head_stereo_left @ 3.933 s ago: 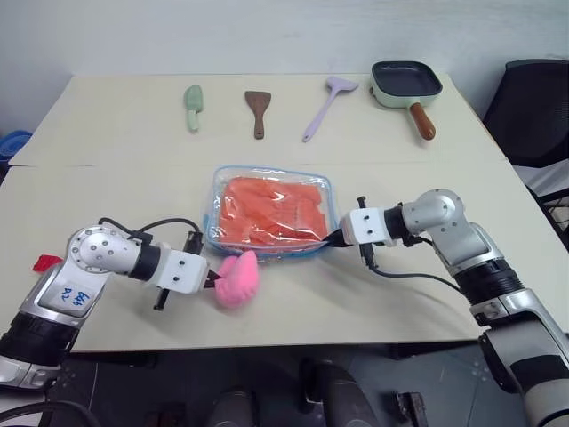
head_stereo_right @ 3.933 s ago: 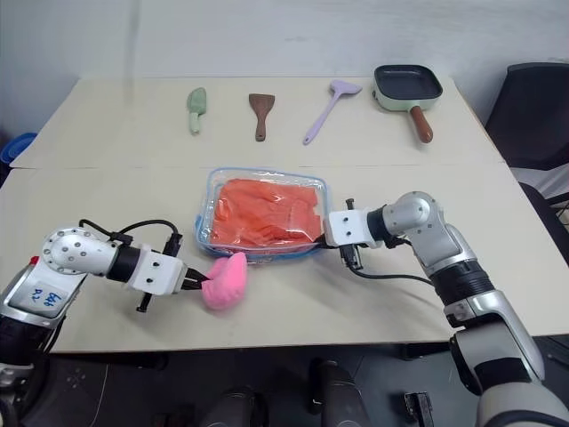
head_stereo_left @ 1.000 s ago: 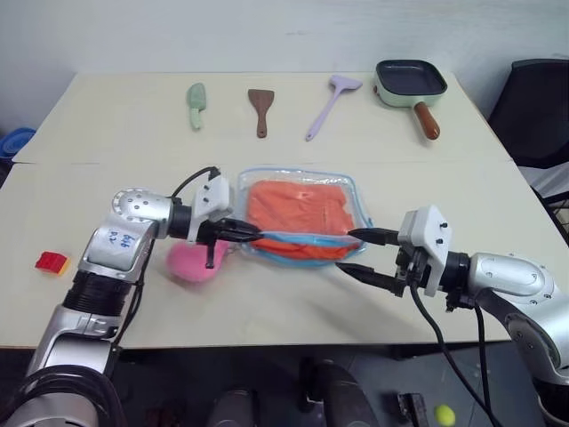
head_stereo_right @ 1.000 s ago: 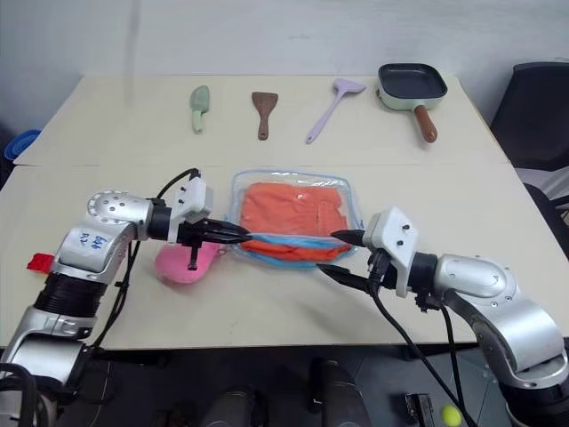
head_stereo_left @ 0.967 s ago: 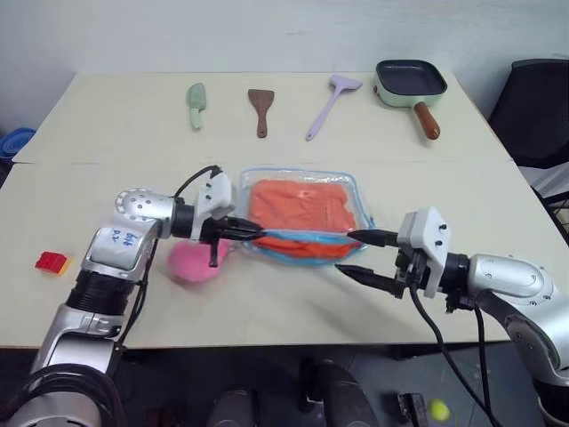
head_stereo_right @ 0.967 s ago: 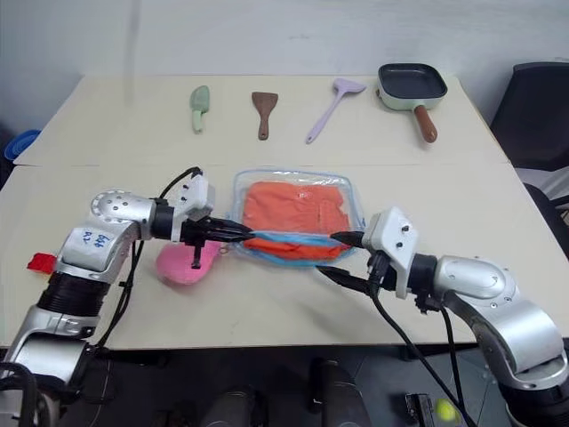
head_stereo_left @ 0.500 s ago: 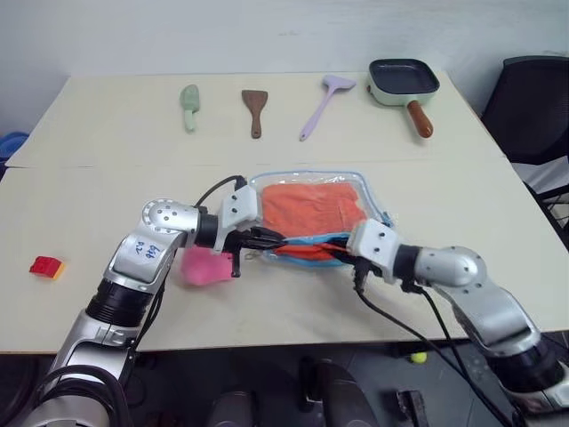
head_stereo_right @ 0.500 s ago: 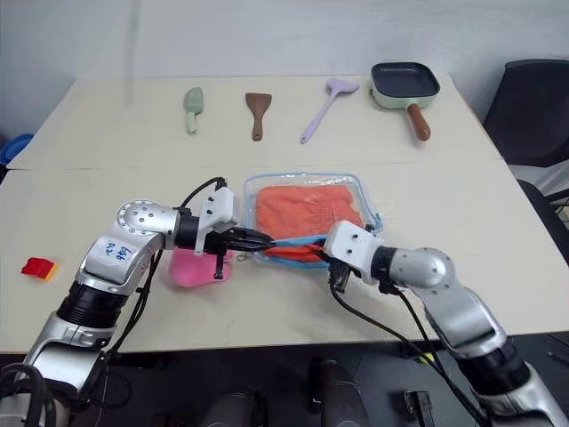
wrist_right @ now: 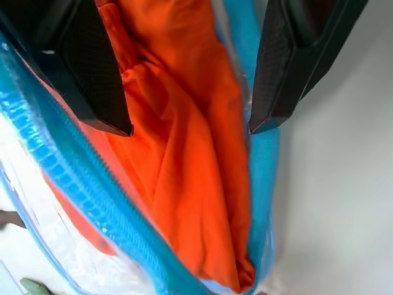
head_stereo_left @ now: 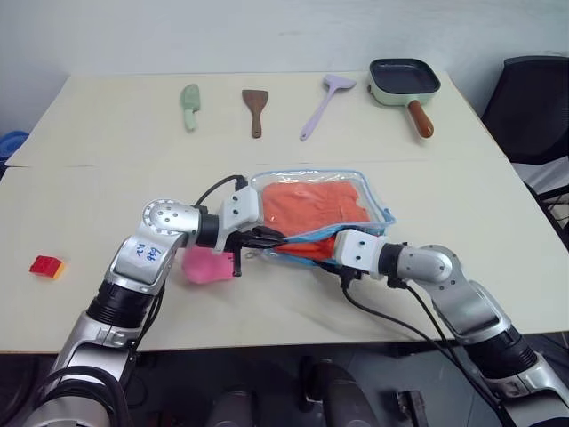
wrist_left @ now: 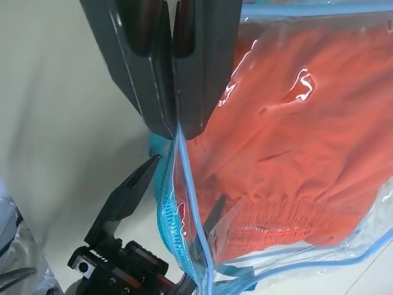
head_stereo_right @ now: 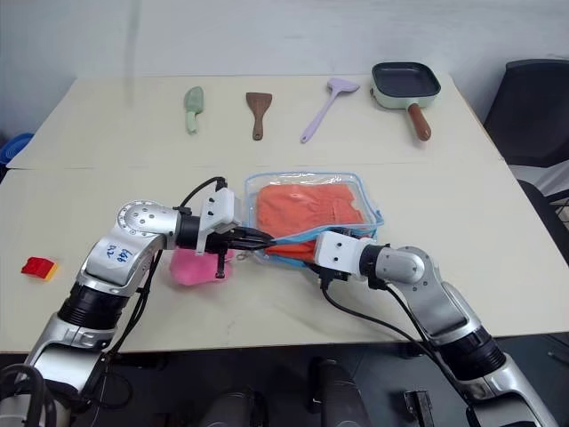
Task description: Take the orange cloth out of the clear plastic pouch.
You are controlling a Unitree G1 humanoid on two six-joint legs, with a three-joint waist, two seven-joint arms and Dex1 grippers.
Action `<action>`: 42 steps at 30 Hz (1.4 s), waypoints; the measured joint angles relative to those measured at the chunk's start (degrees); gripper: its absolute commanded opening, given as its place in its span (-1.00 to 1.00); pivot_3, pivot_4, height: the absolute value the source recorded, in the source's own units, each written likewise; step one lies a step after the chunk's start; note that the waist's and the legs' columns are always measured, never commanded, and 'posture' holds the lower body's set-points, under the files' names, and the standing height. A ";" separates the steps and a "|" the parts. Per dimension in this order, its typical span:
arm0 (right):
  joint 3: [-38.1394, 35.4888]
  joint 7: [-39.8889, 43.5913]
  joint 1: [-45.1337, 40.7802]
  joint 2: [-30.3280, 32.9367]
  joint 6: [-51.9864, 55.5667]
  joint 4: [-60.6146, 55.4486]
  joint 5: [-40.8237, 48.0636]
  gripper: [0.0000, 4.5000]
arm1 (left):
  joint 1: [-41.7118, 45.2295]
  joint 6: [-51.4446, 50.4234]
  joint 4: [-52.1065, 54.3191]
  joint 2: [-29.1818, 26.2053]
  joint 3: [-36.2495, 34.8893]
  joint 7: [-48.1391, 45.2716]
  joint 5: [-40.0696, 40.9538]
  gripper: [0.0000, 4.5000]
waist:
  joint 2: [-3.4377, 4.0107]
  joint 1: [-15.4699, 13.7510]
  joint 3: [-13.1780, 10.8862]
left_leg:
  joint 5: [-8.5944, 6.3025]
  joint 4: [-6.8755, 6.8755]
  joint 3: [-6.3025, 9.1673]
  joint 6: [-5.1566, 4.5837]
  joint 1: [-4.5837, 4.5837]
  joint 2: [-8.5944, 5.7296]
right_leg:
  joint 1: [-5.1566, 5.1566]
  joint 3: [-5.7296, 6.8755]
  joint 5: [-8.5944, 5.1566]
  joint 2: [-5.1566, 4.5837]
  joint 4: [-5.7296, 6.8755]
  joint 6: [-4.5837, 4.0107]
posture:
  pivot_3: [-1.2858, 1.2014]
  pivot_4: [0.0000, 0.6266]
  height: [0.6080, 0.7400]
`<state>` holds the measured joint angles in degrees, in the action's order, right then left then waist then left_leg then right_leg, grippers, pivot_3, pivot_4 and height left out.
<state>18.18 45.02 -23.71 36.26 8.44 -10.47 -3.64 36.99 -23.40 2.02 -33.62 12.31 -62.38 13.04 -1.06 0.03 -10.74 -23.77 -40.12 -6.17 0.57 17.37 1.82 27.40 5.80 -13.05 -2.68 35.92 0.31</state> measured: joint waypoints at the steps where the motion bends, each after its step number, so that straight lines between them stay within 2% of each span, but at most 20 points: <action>1: 0.11 0.06 -0.11 -0.52 -0.43 0.44 -0.30 0.40 | -0.16 0.00 0.11 -0.02 -0.01 0.09 0.00 -1.00 | 0.00 0.00 0.00 | 0.00 0.00 0.00 0.00 0.00 0.00 | 0.00 0.00 0.00 0.00 0.00 0.00 | 0.03 -0.52 1.00; 11: 1.72 0.20 -1.05 -1.31 -6.18 4.22 -5.38 0.40 | -0.94 -0.46 1.60 -0.11 -0.05 0.29 0.08 -1.00 | 0.00 0.02 0.00 | 0.00 0.00 0.00 0.00 -0.01 0.02 | -0.01 -0.01 0.00 -0.01 0.00 0.00 | 0.03 -0.52 1.00; 17: 1.69 -1.45 -2.40 -4.47 -6.44 6.83 -7.17 0.40 | -0.93 -0.98 1.71 -0.17 -0.17 0.27 0.18 -1.00 | 0.00 0.18 0.00 | 0.01 0.00 -0.03 0.01 -0.07 0.06 | -0.03 -0.04 0.00 0.00 0.05 -0.01 | 0.03 -0.52 1.00; 28: 0.30 -0.50 -4.23 -8.10 -3.14 10.37 -4.15 0.40 | -0.93 -0.81 1.71 -0.21 -0.40 0.24 0.14 -1.00 | 0.00 0.23 0.00 | 0.01 -0.01 -0.04 0.01 -0.10 0.14 | -0.03 -0.06 0.00 0.00 0.07 -0.01 | 0.03 -0.52 1.00; 42: -0.91 0.43 -4.60 -9.44 0.70 10.82 -1.36 0.40 | -1.59 1.56 1.67 -0.79 -0.34 0.28 -0.68 -1.00 | 0.00 0.20 0.00 | 0.01 0.00 -0.05 0.01 -0.08 0.20 | -0.01 -0.06 0.00 -0.01 0.06 -0.01 | 0.03 -0.52 1.00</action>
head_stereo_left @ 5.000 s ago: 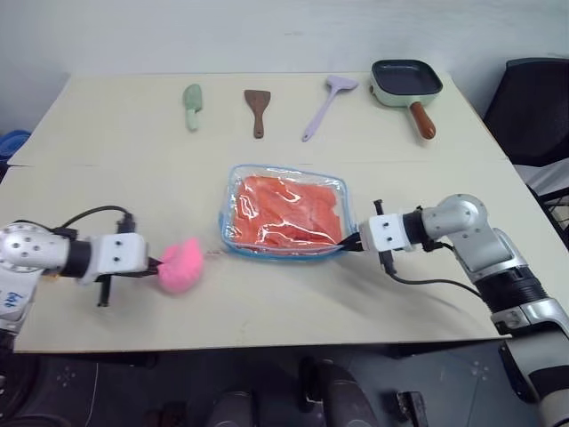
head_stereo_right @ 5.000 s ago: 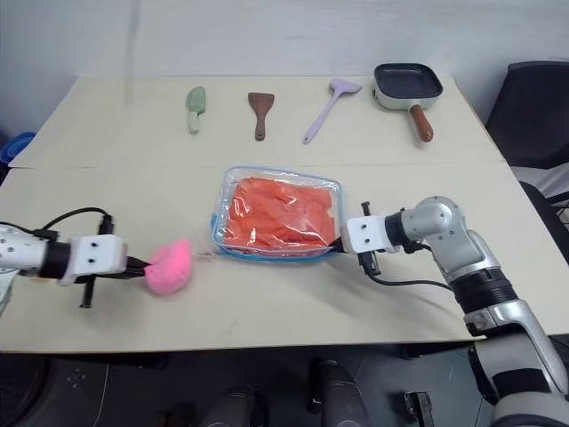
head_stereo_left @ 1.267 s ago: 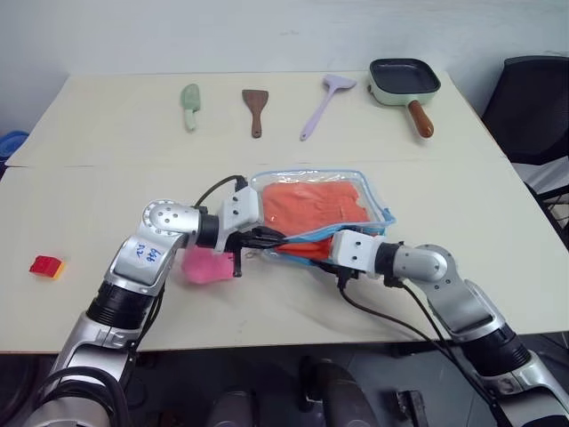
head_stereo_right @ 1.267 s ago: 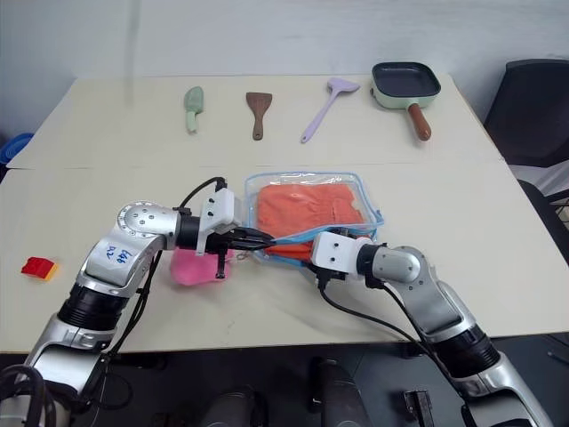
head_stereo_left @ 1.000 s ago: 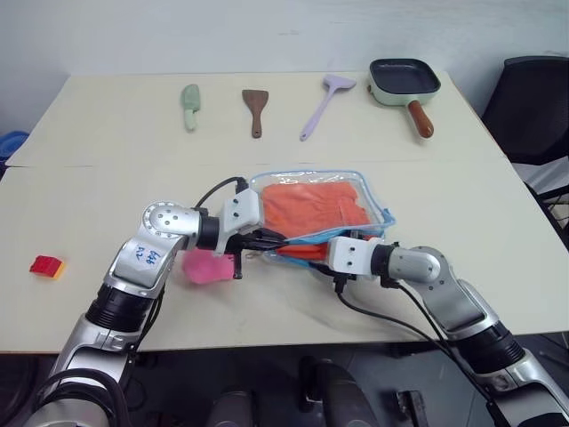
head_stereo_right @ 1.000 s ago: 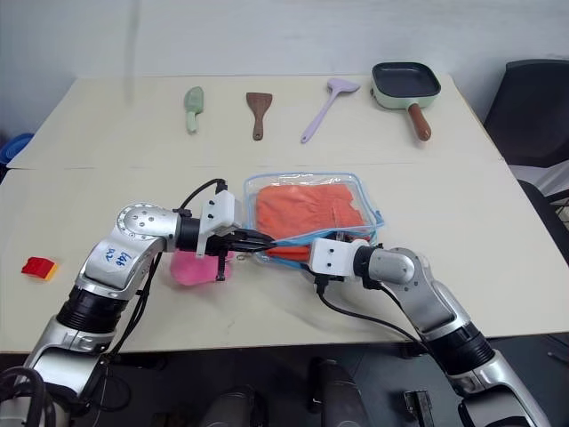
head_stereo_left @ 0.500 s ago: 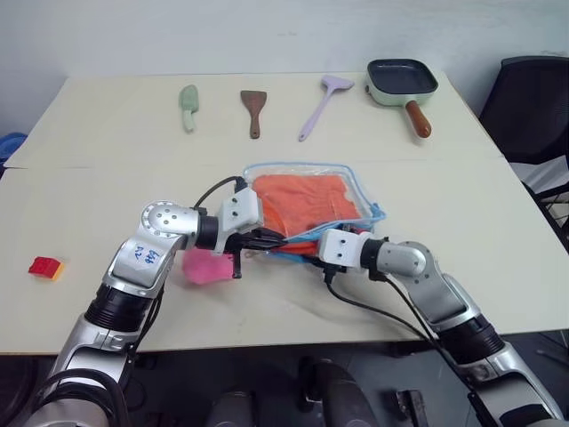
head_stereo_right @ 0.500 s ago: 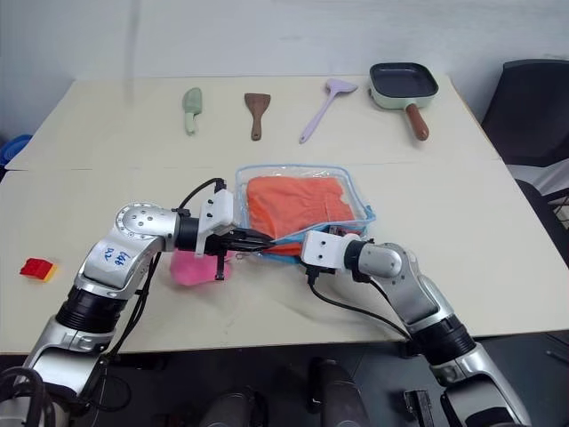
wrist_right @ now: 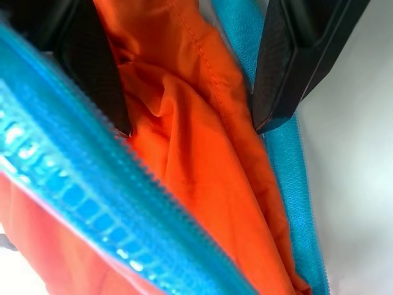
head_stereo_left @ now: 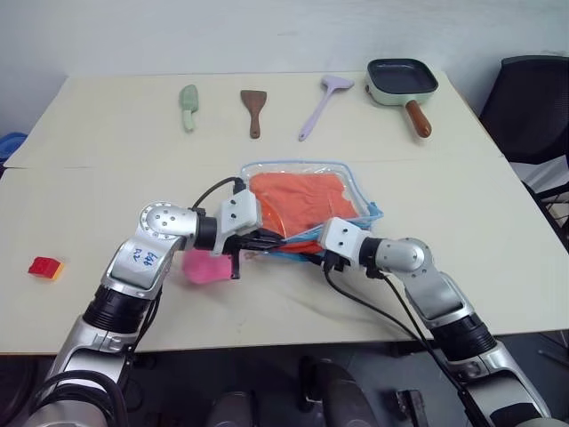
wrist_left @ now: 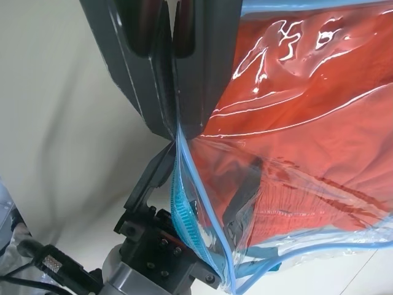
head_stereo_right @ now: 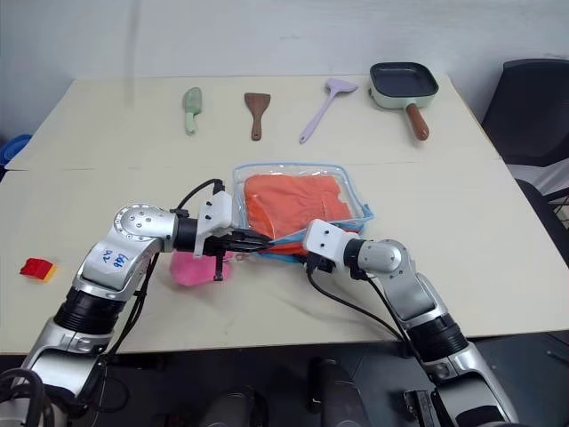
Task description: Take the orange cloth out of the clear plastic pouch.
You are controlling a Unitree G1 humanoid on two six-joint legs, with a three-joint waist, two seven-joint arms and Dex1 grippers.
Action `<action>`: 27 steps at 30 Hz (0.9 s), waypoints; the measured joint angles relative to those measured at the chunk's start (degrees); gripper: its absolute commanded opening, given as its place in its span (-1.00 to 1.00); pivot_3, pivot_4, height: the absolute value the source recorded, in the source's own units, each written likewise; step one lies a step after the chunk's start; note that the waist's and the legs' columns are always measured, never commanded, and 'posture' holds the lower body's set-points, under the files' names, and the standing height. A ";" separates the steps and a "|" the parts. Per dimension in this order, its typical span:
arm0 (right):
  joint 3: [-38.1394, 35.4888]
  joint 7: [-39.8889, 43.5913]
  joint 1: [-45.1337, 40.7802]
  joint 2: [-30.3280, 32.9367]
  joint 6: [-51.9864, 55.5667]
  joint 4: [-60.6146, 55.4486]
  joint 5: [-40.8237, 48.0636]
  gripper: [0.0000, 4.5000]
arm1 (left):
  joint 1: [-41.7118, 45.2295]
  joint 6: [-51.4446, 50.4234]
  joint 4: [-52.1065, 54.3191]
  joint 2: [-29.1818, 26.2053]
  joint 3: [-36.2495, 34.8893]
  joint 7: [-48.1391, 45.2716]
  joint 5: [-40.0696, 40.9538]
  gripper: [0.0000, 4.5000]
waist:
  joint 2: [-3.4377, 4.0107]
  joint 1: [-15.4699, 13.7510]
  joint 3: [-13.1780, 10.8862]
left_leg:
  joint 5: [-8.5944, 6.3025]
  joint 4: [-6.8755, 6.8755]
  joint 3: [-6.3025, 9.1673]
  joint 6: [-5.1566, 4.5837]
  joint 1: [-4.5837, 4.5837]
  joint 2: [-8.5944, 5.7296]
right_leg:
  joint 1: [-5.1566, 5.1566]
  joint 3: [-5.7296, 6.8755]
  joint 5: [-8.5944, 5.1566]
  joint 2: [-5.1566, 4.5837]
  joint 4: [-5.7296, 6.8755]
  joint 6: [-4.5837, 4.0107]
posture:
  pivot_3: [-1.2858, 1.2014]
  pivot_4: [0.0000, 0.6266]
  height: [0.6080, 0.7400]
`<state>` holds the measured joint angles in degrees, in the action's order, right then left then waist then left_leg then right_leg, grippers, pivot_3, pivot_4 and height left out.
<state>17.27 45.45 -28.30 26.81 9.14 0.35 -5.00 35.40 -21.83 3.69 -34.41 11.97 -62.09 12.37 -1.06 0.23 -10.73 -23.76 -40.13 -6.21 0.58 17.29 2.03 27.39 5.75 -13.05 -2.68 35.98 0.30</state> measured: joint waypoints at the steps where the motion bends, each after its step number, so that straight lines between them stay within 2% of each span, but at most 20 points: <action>1: -0.02 -0.01 -0.06 -0.16 0.15 0.08 0.06 0.40 | 0.00 0.13 -0.02 0.00 0.00 0.00 -0.13 -1.00 | 0.00 -0.02 0.00 | 0.00 0.00 0.00 0.00 0.00 0.00 | 0.00 0.00 0.00 0.00 0.00 0.00 | 0.03 -0.52 1.00; 8: -1.10 -0.35 -0.09 -2.22 3.92 0.11 1.78 0.40 | 0.00 0.28 -0.04 0.06 0.04 -0.01 -0.24 -1.00 | 0.00 -0.02 0.00 | 0.00 0.00 0.01 0.00 0.02 0.01 | 0.01 0.01 0.00 0.00 0.00 0.00 | 0.03 -0.52 1.00; 16: 5.28 -6.65 -3.46 1.82 -10.56 3.53 -11.98 0.40 | 0.03 0.29 -0.11 0.37 0.05 0.01 -0.24 -1.00 | -0.01 -0.09 0.01 | 0.00 -0.01 0.01 -0.01 -0.03 -0.09 | -0.06 0.00 0.00 -0.07 -0.01 0.00 | 0.03 -0.52 1.00; 19: 5.58 -7.74 -4.13 1.79 -11.84 4.91 -13.79 0.17 | 0.03 0.28 -0.14 0.55 0.05 0.03 -0.24 -1.00 | -0.01 -0.17 0.01 | 0.01 -0.01 0.02 -0.02 -0.02 -0.07 | -0.06 0.01 0.00 -0.10 -0.01 0.01 | 0.03 -0.52 1.00; 27: 7.10 -5.58 -4.10 3.22 -15.46 6.53 -14.80 -0.99 | 0.28 0.21 -0.86 0.79 0.05 0.39 -0.25 -1.00 | -0.01 -0.20 0.01 | 0.01 -0.01 0.04 -0.02 -0.02 -0.05 | -0.06 0.03 0.00 -0.10 -0.01 0.01 | 0.03 -0.52 1.00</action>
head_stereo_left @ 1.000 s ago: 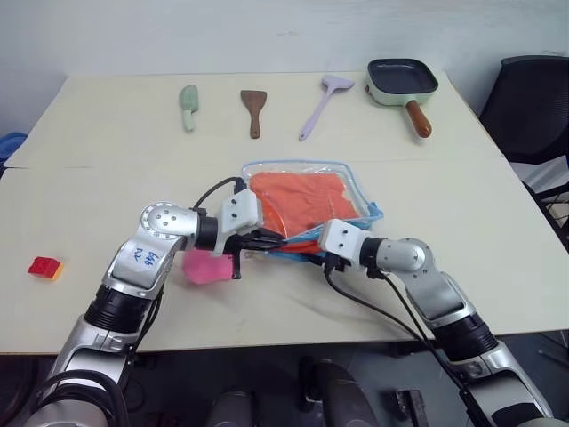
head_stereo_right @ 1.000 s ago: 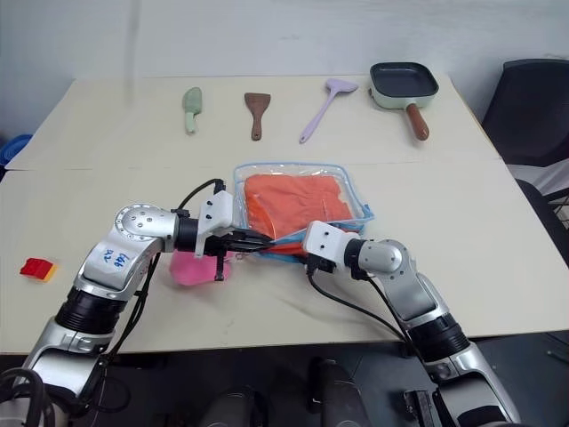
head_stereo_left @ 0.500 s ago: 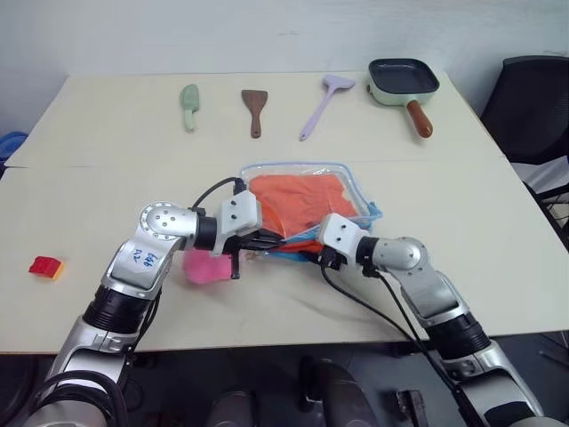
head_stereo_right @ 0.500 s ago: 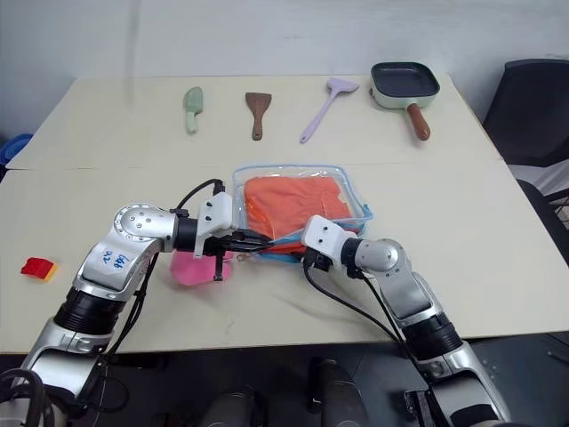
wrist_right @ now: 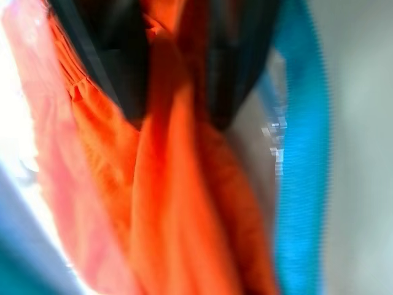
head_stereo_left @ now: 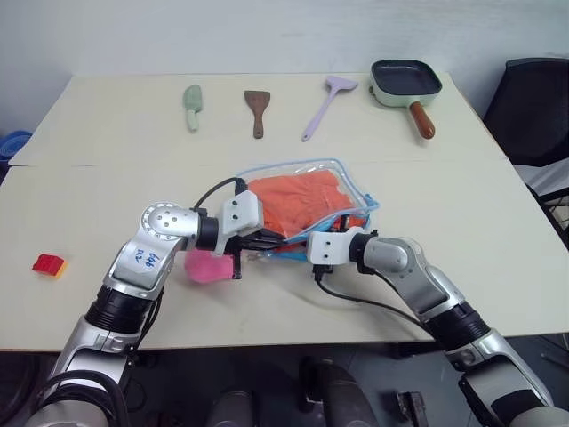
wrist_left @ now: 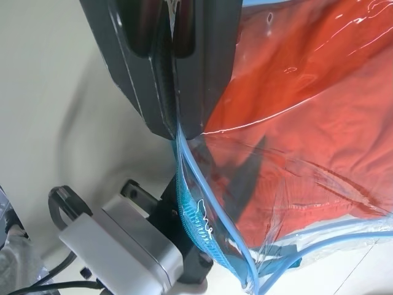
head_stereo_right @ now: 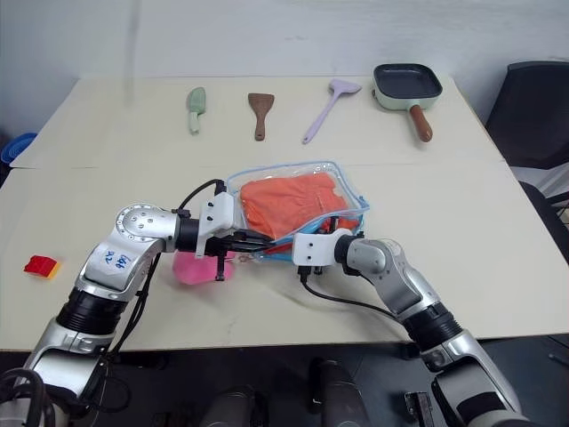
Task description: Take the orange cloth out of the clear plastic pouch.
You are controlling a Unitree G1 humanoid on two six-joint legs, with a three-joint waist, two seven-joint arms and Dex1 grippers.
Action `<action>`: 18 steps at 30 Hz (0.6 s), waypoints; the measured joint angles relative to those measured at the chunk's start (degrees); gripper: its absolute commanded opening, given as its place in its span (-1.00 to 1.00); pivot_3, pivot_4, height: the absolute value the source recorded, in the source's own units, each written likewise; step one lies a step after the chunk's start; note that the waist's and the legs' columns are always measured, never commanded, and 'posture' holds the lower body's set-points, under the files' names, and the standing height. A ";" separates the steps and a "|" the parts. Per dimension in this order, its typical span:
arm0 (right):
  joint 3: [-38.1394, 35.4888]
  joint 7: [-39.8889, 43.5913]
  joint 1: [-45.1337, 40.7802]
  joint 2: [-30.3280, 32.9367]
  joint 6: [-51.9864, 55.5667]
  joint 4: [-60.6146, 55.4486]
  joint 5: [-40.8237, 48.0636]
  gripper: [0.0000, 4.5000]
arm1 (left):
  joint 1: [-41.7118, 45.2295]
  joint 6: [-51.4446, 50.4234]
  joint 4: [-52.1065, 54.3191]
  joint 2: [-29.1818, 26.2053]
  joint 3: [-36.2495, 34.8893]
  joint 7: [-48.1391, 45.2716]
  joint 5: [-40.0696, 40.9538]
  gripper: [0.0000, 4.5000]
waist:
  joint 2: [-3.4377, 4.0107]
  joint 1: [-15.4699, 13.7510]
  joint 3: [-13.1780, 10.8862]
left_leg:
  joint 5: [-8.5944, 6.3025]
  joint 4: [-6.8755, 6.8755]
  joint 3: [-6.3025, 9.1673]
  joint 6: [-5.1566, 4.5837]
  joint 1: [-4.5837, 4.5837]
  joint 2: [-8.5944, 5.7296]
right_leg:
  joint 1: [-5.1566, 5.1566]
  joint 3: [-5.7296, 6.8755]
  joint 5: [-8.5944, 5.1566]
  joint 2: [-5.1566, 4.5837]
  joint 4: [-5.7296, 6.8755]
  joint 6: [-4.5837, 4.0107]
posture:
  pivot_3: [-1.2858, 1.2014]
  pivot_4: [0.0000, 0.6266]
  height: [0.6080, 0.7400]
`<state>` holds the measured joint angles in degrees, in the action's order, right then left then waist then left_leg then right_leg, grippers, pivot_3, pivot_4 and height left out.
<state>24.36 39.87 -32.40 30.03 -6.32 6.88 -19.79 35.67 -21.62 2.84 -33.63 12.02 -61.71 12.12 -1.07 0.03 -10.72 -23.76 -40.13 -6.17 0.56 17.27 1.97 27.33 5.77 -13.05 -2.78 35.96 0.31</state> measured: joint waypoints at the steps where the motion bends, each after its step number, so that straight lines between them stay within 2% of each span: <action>1: 0.02 0.47 0.05 0.83 -0.74 -0.14 -0.14 -0.99 | 0.21 -0.08 -0.84 0.08 -0.07 0.29 0.00 -1.00 | 0.00 -0.05 0.00 | 0.00 0.00 0.00 -0.01 0.00 0.00 | -0.01 0.01 0.00 -0.01 -0.01 0.00 | 0.03 -0.52 1.00; 5: 0.17 2.95 1.24 6.85 -7.43 -2.53 -1.83 -0.99 | 3.14 -0.82 -5.79 1.92 -0.62 3.04 -0.17 -1.00 | -0.01 -0.36 0.00 | 0.01 0.00 0.10 -0.06 0.01 -0.09 | -0.07 0.09 0.01 -0.07 -0.08 0.03 | 0.03 -0.52 1.00; 10: 0.50 4.94 2.83 11.17 -15.23 -4.87 -3.11 -0.99 | 6.73 0.09 -11.49 2.87 -1.48 6.22 -1.84 -1.00 | -0.02 -0.09 0.01 | 0.02 0.02 0.09 -0.04 -0.03 -0.10 | -0.09 0.10 0.01 0.00 -0.08 0.02 | 0.03 -0.52 1.00; 14: 0.82 9.30 5.57 14.86 -22.30 -7.73 0.19 -0.99 | 7.70 3.55 -16.30 3.40 -1.29 7.95 -4.81 -1.00 | -0.02 -0.03 0.01 | 0.01 0.05 0.08 -0.03 -0.08 -0.08 | -0.13 0.11 0.01 0.01 -0.10 0.02 | 0.03 -0.52 1.00; 18: 0.03 12.49 7.91 17.29 -25.04 -9.43 3.80 -0.99 | 9.55 4.72 -19.63 4.77 -1.75 9.39 -5.75 -1.00 | -0.03 -0.07 0.01 | 0.00 0.04 0.07 -0.01 -0.11 -0.08 | -0.18 0.13 0.01 0.02 -0.11 0.02 | 0.03 -0.52 1.00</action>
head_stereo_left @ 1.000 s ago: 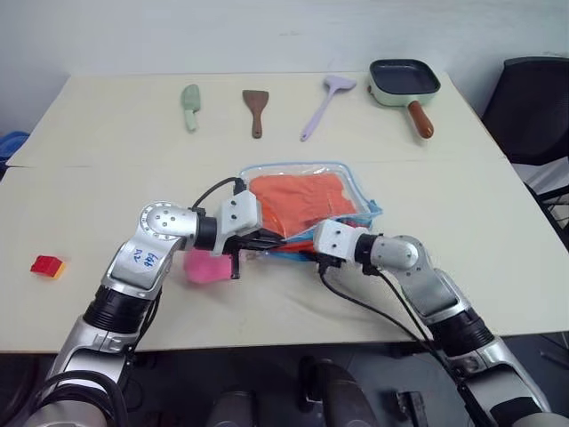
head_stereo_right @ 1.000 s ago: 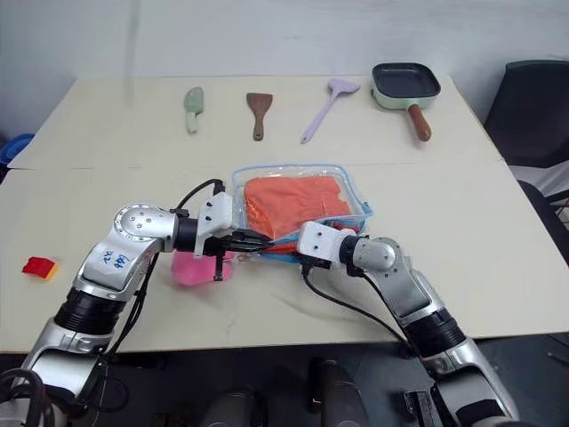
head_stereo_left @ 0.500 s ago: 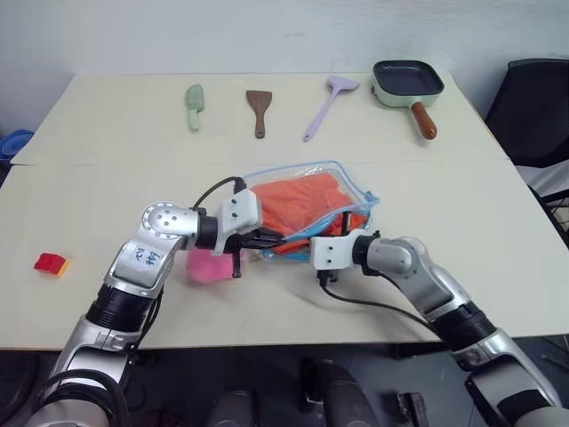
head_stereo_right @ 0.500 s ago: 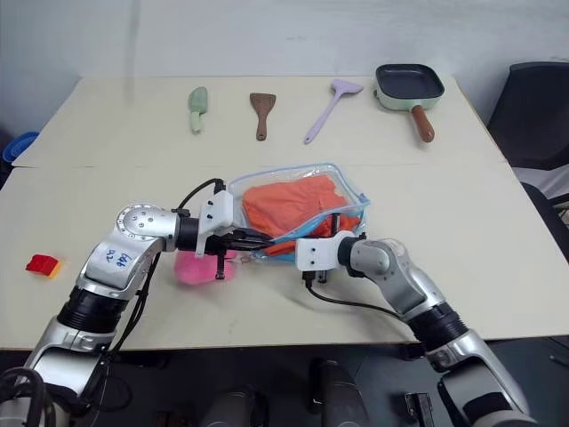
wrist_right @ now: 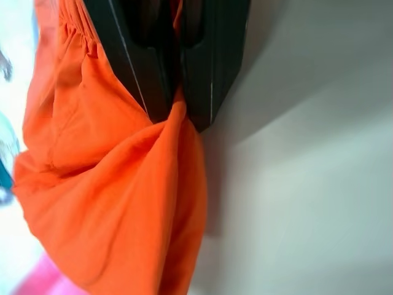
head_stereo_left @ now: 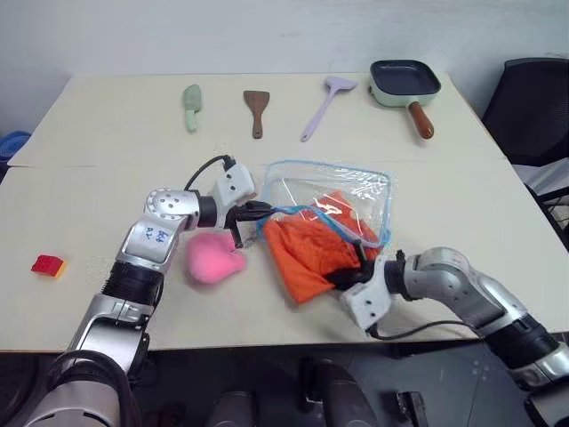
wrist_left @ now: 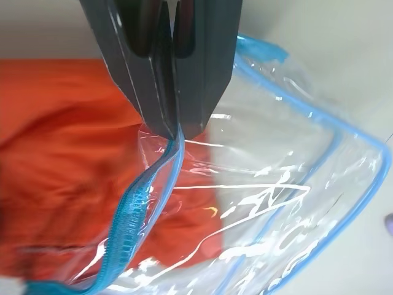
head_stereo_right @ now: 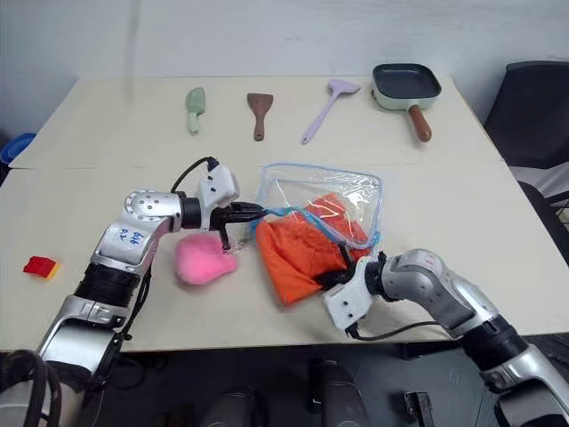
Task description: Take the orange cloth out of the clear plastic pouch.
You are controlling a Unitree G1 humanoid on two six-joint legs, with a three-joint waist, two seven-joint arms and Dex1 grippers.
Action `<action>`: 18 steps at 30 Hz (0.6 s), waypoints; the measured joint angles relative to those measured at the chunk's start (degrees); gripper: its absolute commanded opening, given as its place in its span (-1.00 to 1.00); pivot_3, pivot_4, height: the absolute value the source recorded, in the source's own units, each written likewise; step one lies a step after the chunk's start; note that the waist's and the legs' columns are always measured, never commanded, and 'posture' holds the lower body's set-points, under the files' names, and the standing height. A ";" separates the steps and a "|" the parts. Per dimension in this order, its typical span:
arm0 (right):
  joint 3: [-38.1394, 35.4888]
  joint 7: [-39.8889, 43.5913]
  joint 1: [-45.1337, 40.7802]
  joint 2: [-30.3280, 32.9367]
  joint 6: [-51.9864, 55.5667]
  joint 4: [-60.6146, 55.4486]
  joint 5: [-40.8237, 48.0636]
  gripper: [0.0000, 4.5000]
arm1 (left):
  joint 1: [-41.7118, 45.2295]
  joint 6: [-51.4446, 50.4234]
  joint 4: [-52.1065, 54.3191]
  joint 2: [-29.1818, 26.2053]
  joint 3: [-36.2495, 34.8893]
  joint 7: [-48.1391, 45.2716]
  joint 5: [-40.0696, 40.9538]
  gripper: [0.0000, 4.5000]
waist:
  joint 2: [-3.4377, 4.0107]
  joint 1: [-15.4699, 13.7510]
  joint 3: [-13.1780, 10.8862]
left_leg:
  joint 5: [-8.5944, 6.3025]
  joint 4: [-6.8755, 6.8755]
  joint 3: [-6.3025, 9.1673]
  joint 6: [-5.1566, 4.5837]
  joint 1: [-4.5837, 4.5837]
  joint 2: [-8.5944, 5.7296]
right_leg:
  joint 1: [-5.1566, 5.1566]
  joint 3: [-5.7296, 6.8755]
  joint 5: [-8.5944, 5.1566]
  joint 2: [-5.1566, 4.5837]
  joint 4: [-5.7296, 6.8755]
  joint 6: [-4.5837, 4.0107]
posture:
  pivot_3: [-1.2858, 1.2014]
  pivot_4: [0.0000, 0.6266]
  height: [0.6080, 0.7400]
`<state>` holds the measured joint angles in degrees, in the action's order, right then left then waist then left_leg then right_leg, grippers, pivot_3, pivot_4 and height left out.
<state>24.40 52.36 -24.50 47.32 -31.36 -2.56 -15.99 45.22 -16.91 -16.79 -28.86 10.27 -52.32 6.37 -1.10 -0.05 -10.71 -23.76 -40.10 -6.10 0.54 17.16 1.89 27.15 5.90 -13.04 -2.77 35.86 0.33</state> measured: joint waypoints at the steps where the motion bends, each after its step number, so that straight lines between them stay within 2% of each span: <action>1: -0.34 0.52 0.85 0.75 -0.37 -0.44 1.01 -0.99 | 0.74 0.67 -0.66 0.49 0.08 0.33 -0.42 -1.00 | 0.00 -0.02 0.00 | 0.00 0.00 0.00 0.00 0.01 0.01 | 0.01 0.00 0.00 -0.01 0.00 0.00 | 0.03 -0.52 1.00; 6: -2.45 4.50 6.24 6.79 -0.90 -5.15 6.31 -0.99 | 2.62 7.12 -6.48 -0.69 1.35 2.13 -5.49 -1.00 | 0.00 -0.27 0.00 | -0.01 0.02 0.01 0.00 0.00 -0.01 | -0.02 0.04 0.00 -0.01 -0.06 0.01 | 0.03 -0.52 1.00; 9: -5.67 6.50 11.20 13.03 -1.00 -7.53 9.28 -0.99 | 3.45 10.00 -9.78 -1.18 2.01 2.73 -7.46 -1.00 | 0.00 -0.61 0.00 | -0.01 0.02 -0.01 0.00 0.01 -0.02 | -0.02 0.05 0.01 -0.01 -0.11 0.02 | 0.03 -0.52 1.00; 13: -13.13 6.38 17.62 19.14 -0.86 -5.91 11.33 -0.99 | 3.77 11.83 -10.85 -2.34 1.91 1.32 -7.72 -1.00 | -0.01 -1.31 -0.01 | -0.03 0.01 -0.15 -0.03 -0.03 0.00 | -0.08 0.05 0.02 -0.03 -0.27 0.04 | 0.03 -0.52 1.00; 18: -24.03 3.15 25.33 21.10 2.12 -0.19 12.05 -0.99 | 2.46 12.82 -8.49 -4.43 1.97 -1.12 -7.81 -1.00 | -0.01 -1.36 -0.01 | -0.03 0.05 -0.54 -0.02 -0.03 0.11 | -0.07 0.02 0.02 -0.01 -0.23 0.04 | 0.03 -0.52 1.00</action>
<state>0.36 55.52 0.84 68.42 -29.24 -2.75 -3.95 47.68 -4.09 -25.28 -33.29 12.25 -53.44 -1.44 -1.11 -1.40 -10.72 -23.78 -40.05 -6.64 0.52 17.12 2.01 27.08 5.93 -13.01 -2.78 35.62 0.37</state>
